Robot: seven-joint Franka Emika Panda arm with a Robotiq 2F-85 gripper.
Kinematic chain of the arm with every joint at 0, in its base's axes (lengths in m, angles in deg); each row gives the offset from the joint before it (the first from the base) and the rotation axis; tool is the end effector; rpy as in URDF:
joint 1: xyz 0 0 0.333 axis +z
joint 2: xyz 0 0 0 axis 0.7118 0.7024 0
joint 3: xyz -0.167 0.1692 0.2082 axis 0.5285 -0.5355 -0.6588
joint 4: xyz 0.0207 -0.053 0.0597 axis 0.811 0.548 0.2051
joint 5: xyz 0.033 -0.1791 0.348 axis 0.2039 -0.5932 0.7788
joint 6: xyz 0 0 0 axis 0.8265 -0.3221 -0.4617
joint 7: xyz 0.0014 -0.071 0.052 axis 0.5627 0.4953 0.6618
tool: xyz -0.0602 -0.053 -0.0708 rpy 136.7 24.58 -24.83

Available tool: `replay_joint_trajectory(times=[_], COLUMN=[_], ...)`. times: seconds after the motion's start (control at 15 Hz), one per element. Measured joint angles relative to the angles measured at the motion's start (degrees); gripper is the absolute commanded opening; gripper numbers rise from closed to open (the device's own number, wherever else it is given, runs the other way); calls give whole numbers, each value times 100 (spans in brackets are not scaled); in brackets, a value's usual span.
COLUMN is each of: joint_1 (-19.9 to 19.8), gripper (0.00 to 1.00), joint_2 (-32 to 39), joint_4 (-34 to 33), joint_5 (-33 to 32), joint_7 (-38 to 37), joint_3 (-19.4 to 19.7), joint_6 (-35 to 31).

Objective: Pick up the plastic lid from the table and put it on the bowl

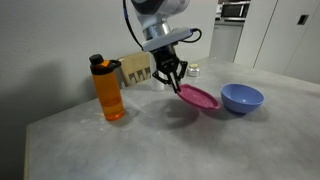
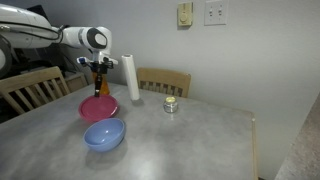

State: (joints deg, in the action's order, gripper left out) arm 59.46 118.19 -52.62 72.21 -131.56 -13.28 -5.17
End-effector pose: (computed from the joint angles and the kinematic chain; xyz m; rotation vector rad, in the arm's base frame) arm 0.7278 0.1792 0.2352 2.7819 -0.8267 -0.6312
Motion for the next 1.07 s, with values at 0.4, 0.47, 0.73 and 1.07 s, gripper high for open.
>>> replay_joint_trajectory(times=[0.4,0.47,0.73,1.07], joint_1=[145,144,55,-175], gripper=[3,3,3,3], joint_2=[-140,-154,-163,-163], joint_4=[-60,-60,-60,-46], joint_5=[-420,-475,-553,-543], joint_7=[5,6,-10,-178], joint_3=[98,124,271,343], joint_6=[939,1038,1290,1376])
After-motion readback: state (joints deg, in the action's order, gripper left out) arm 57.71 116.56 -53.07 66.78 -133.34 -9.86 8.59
